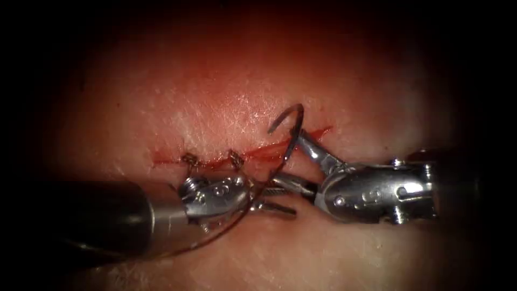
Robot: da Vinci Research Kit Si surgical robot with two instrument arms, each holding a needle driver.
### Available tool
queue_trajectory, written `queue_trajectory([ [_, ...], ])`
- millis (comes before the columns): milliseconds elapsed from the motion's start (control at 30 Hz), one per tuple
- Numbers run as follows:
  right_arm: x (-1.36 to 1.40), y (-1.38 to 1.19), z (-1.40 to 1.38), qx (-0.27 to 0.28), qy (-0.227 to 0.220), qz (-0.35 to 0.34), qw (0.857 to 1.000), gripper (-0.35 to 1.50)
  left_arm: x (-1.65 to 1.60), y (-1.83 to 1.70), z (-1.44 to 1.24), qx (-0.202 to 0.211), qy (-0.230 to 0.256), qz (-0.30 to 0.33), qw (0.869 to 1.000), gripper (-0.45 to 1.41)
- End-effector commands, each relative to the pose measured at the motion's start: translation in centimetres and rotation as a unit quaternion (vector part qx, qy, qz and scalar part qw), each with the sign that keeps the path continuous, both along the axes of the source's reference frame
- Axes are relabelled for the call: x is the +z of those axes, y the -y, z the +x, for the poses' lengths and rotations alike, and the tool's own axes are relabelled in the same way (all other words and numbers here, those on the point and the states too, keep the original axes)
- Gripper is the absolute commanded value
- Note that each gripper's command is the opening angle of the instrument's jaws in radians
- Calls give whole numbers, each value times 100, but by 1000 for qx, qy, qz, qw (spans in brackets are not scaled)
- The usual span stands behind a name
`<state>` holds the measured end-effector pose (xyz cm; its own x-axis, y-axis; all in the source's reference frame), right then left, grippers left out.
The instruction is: Wound Closure
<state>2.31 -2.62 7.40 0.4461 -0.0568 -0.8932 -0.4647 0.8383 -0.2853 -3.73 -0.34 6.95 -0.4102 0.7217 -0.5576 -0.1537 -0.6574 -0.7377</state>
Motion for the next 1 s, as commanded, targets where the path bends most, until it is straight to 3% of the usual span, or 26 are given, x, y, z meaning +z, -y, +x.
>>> queue_trajectory([
  [33, -1, 1, -2, 8, -2, -2, 1000, 122, 7, 4, -5, 1, 1, 1, 1000, 36],
  [200, -15, -3, -15, 27, 2, -3, 1000, 115, 7, 4, -5, 1, 1, 1, 1000, 36],
  [467, -11, -16, -17, 24, 2, -4, 1000, 117, 7, 4, -5, 1, 1, 1, 1000, 36],
  [1000, -10, -43, 7, 13, -13, -3, 1000, 117, 8, 5, -6, 0, 0, 0, 1000, 36],
])
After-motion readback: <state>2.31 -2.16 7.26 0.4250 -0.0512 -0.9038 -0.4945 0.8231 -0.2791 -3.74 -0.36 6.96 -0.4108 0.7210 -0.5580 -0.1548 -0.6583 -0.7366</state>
